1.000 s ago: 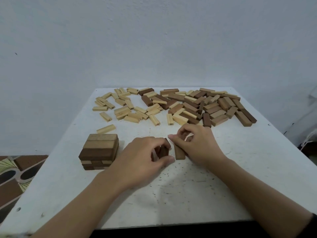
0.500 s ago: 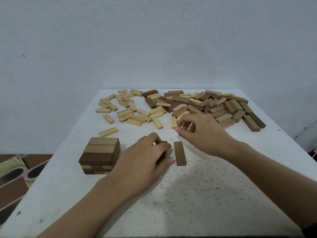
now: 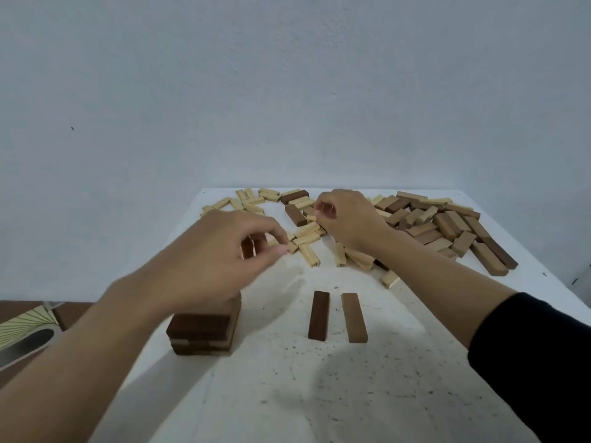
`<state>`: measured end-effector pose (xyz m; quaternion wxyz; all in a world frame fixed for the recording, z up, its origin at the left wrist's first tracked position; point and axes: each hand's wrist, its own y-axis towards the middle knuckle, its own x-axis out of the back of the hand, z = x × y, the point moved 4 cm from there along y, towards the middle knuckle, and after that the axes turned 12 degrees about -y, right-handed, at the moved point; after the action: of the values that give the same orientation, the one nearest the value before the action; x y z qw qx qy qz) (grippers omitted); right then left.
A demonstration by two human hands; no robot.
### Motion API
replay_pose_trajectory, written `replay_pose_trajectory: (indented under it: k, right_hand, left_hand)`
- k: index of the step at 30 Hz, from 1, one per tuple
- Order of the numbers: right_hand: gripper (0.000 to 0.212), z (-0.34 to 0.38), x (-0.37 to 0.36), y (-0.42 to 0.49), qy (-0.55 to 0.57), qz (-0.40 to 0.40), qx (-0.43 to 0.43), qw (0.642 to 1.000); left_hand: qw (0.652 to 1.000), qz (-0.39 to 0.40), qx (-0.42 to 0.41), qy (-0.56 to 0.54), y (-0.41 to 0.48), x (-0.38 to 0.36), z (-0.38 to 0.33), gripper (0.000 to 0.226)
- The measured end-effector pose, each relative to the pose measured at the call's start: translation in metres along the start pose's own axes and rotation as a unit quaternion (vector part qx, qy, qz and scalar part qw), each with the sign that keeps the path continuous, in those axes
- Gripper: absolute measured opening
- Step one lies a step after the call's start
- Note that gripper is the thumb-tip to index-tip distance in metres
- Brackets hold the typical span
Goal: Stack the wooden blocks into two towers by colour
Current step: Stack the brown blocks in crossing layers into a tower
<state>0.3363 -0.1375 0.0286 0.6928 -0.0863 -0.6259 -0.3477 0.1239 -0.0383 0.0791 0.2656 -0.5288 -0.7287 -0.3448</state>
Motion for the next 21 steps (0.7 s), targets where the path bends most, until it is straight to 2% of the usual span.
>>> replay_pose_trajectory:
  k: [6, 11, 16, 21]
  right_hand:
    - [0.020, -0.010, -0.016, 0.029, -0.009, 0.016, -0.028, 0.999]
    - [0.020, -0.019, -0.030, 0.073, -0.025, 0.001, -0.030, 0.999]
    - [0.035, -0.022, -0.052, 0.107, -0.085, 0.069, 0.005, 0.994]
    - [0.046, -0.029, -0.068, 0.133, -0.087, 0.116, 0.021, 0.989]
  left_hand:
    - [0.993, 0.108, -0.016, 0.032, 0.079, 0.019, 0.047, 0.017]
    - [0.977, 0.176, -0.056, 0.103, 0.141, -0.008, 0.082, 0.026]
    - [0.954, 0.179, -0.101, 0.217, 0.178, -0.033, 0.110, 0.032]
    - [0.954, 0.179, -0.143, 0.196, 0.185, -0.043, 0.124, 0.030]
